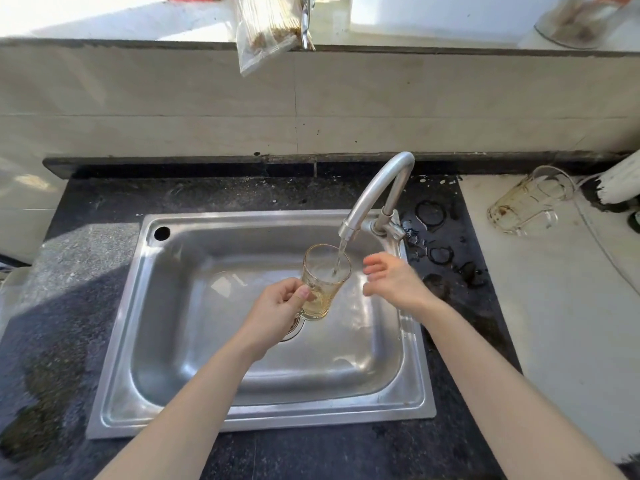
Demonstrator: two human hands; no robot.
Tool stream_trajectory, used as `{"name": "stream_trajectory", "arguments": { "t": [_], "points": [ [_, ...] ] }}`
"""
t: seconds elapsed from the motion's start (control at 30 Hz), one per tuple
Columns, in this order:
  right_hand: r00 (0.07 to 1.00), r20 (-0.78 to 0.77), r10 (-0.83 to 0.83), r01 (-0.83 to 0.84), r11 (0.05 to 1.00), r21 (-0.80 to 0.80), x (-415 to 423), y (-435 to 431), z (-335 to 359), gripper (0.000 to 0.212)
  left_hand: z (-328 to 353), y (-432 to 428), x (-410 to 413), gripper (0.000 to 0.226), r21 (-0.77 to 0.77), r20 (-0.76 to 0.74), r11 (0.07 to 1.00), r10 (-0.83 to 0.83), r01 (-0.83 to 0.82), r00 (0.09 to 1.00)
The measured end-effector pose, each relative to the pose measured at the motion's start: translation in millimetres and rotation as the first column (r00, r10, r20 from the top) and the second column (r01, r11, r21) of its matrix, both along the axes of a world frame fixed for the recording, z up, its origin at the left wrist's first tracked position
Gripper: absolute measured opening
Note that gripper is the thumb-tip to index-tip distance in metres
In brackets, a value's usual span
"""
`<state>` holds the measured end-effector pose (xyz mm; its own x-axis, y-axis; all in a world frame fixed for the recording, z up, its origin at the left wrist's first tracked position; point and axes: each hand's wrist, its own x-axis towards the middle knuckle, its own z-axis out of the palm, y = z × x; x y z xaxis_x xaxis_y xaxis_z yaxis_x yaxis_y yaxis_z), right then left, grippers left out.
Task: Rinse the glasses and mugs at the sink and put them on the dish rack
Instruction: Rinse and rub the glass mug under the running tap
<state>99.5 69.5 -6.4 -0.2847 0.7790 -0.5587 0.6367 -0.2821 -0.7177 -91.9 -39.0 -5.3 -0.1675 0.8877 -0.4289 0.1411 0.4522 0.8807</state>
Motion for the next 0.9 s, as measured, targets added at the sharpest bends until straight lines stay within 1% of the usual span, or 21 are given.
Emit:
{"name": "stream_trajectory", "arguments": {
  "t": [0.03, 0.07, 0.1, 0.13, 0.23, 0.3, 0.33, 0.4, 0.47, 0.57, 0.63, 0.7, 0.73, 0.77, 0.83, 0.9],
  "points": [
    [0.992, -0.121, 0.024, -0.036, 0.995, -0.098, -1.4, -6.7, 0.3, 0.072, -1.0, 0.8, 0.4, 0.023, -0.001, 0.016, 1.0, -0.009, 0.009, 1.0],
    [0.982, -0.184, 0.051, -0.076, 0.988, -0.133, -3.9, -10.8, -0.6, 0.086, -2.4, 1.5, 0.2, 0.021, 0.004, 0.037, 1.0, -0.023, 0.023, 0.999],
    [0.97, -0.23, 0.074, -0.106, 0.986, -0.129, -7.8, -14.1, -1.0, 0.094, -1.8, 1.5, 0.4, 0.021, 0.009, 0.064, 0.999, -0.038, 0.037, 0.997],
    [0.96, -0.266, 0.086, -0.12, 0.986, -0.116, -11.8, -16.5, -3.0, 0.094, -1.1, 0.4, 0.4, 0.022, 0.011, 0.097, 0.999, -0.053, 0.052, 0.994],
    [0.935, -0.35, 0.061, -0.098, 0.991, -0.088, -24.9, -19.0, -3.7, 0.072, -1.2, -4.5, -6.3, 0.031, 0.023, 0.179, 0.998, -0.059, 0.056, 0.982],
    [0.937, -0.338, 0.086, -0.093, 0.996, -0.003, -30.7, -17.4, -3.2, 0.063, -1.4, -4.0, -11.4, 0.024, 0.048, 0.224, 0.999, -0.014, 0.003, 0.974],
    [0.937, -0.34, 0.081, -0.072, 0.997, 0.04, -32.3, -16.1, -2.7, 0.061, -1.3, -0.3, -11.6, 0.021, 0.066, 0.222, 0.998, 0.003, -0.018, 0.975],
    [0.94, -0.339, 0.021, 0.006, 0.997, 0.078, -33.4, -14.9, -1.2, 0.06, -0.3, 9.8, -8.3, 0.023, 0.086, 0.148, 0.996, 0.003, -0.016, 0.989],
    [0.959, -0.284, 0.014, 0.017, 0.995, 0.103, -31.5, -15.1, -2.2, 0.059, -0.8, 16.2, -6.2, 0.027, 0.045, 0.098, 0.999, -0.018, 0.013, 0.995],
    [0.977, -0.163, 0.138, -0.122, 0.987, 0.101, -31.1, -15.2, -1.6, 0.055, -5.1, 12.2, -14.2, 0.032, -0.047, 0.18, 0.998, -0.023, 0.032, 0.983],
    [0.979, -0.159, 0.126, -0.109, 0.988, 0.111, -33.4, -14.0, -0.9, 0.055, -7.1, 10.6, -14.4, 0.03, -0.023, 0.171, 1.0, -0.006, 0.01, 0.985],
    [0.984, -0.151, 0.095, -0.075, 0.989, 0.131, -33.2, -15.3, -3.3, 0.056, -8.4, 12.4, -10.7, 0.028, -0.013, 0.093, 0.999, -0.029, 0.03, 0.995],
    [0.986, -0.13, 0.103, -0.087, 0.988, 0.125, -32.8, -16.5, -4.2, 0.055, -9.4, 13.3, -11.0, 0.026, -0.022, 0.071, 0.998, -0.057, 0.058, 0.996],
    [0.986, -0.115, 0.121, -0.11, 0.989, 0.099, -33.1, -17.9, -4.5, 0.054, -11.3, 13.0, -13.4, 0.025, -0.043, 0.076, 0.996, -0.073, 0.076, 0.994],
    [0.983, -0.113, 0.148, -0.141, 0.988, 0.063, -36.1, -19.8, -3.1, 0.054, -14.3, 9.0, -19.6, 0.026, -0.049, 0.134, 0.997, -0.06, 0.067, 0.989],
    [0.984, -0.129, 0.125, -0.115, 0.99, 0.086, -38.4, -17.6, -0.5, 0.054, -17.5, 9.2, -20.0, 0.03, 0.005, 0.139, 1.0, -0.019, 0.018, 0.99]
  ]
}}
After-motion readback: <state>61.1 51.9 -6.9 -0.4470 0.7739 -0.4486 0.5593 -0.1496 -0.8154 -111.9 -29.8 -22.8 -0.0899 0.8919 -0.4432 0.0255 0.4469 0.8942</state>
